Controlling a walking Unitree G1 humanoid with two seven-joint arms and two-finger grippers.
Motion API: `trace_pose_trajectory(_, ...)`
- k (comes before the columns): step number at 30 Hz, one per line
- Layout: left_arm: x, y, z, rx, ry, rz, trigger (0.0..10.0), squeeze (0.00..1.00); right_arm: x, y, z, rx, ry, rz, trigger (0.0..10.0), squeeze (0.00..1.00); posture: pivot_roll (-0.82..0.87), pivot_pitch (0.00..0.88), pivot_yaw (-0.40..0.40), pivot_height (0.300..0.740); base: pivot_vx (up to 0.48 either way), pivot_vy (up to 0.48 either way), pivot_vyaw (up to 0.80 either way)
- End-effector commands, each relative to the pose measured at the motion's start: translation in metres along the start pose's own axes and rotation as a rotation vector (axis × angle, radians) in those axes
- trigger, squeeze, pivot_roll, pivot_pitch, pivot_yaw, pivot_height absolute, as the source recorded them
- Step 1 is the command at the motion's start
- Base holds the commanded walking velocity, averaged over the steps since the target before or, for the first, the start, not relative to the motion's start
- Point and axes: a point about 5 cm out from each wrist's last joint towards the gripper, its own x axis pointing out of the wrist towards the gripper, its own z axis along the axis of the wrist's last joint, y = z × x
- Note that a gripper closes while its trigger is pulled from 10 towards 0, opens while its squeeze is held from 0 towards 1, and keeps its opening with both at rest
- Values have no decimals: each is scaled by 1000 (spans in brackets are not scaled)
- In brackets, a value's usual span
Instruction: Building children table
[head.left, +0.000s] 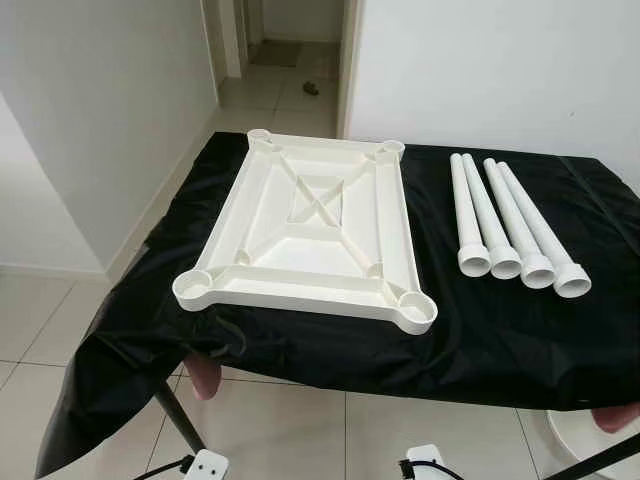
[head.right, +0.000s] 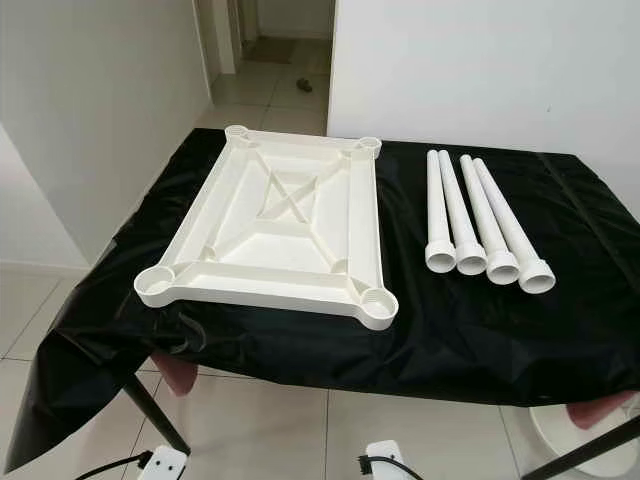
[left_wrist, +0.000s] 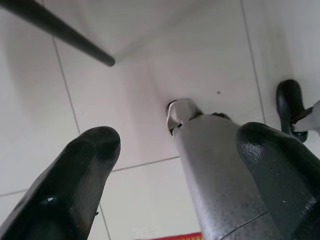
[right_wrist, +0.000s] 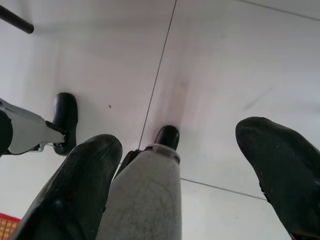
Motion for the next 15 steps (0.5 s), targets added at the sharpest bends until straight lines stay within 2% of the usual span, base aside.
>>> trace_pose_trajectory(1,-1,2,2,15,-27,-16,10000,0,0,0,2,-8,-16,19,10000,0,52,15,10,740,0,0,0)
trace_pose_trajectory(4,0,3,7,43,-53,-31,10000,0,1,-1,7,-21,-34,28,10000,0,48,7,9,740,0,0,0)
trace_pose_trajectory(5,0,3,12,85,-77,-47,10000,0,2,-2,14,-54,-57,38,10000,0,45,11,9,740,0,0,0)
trace_pose_trajectory(10,1,2,19,73,-117,-64,10000,0,3,-5,21,-41,-87,39,10000,0,41,21,7,740,0,0,0)
trace_pose_trajectory(14,1,-1,30,121,-177,-111,10000,0,3,-6,31,-76,-129,66,10000,0,42,9,2,740,0,0,0)
trace_pose_trajectory(15,0,-2,36,144,-218,-137,10000,0,3,-6,36,-101,-160,92,10000,0,39,17,-2,740,0,0,0)
